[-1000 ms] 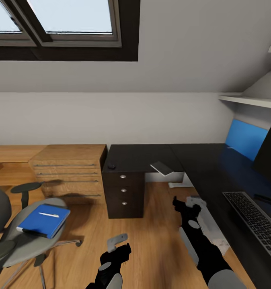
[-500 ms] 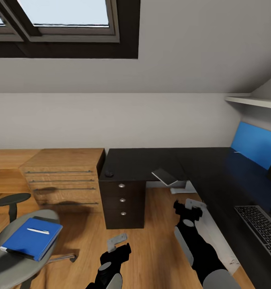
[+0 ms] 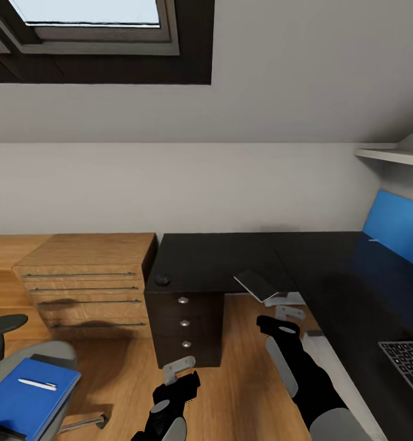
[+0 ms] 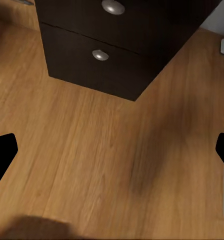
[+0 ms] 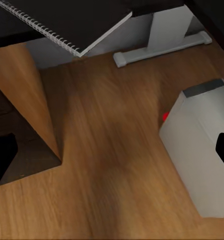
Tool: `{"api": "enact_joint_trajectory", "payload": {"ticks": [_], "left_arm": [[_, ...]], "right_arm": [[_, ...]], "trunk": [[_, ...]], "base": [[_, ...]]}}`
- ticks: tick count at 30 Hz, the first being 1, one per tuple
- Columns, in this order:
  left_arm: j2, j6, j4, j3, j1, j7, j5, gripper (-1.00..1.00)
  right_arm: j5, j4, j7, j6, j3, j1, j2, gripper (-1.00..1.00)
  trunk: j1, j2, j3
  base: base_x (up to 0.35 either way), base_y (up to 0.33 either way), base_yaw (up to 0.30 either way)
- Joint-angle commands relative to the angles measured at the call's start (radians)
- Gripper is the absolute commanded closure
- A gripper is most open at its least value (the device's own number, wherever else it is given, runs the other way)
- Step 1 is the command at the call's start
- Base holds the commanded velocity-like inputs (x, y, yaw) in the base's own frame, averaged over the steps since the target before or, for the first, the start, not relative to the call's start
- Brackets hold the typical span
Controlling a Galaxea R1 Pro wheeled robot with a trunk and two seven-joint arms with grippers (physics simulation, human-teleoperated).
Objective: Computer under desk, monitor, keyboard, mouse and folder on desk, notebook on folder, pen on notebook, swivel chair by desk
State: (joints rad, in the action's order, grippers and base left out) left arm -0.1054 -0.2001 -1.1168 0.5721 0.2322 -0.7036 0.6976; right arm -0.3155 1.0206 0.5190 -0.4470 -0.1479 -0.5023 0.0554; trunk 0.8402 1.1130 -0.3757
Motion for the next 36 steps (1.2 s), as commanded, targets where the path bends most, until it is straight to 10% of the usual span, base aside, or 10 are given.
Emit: {"api": "enact_joint_trajectory", "payload": {"ticks": [1,36], "left_arm": [[0.0,-0.004,-0.001,0.002,0.001,-0.007,0.003,-1.0],[-0.004,0.002,0.012,0.0,0.001,-0.007,0.004,-1.0]], "right_arm": [[-0.008,0.003,0.009,-0.003,-0.004,-0.001,0.0,-1.0],[-0.008,0.007,0.005,0.094,-0.028,0.002,0.004,-1.0]], "trunk": [[0.001,0.001,-0.002],[0.001,0.001,-0.014]], "base": [[0.327,0.0,0.09],[0.233,-0.046,0.125]]}}
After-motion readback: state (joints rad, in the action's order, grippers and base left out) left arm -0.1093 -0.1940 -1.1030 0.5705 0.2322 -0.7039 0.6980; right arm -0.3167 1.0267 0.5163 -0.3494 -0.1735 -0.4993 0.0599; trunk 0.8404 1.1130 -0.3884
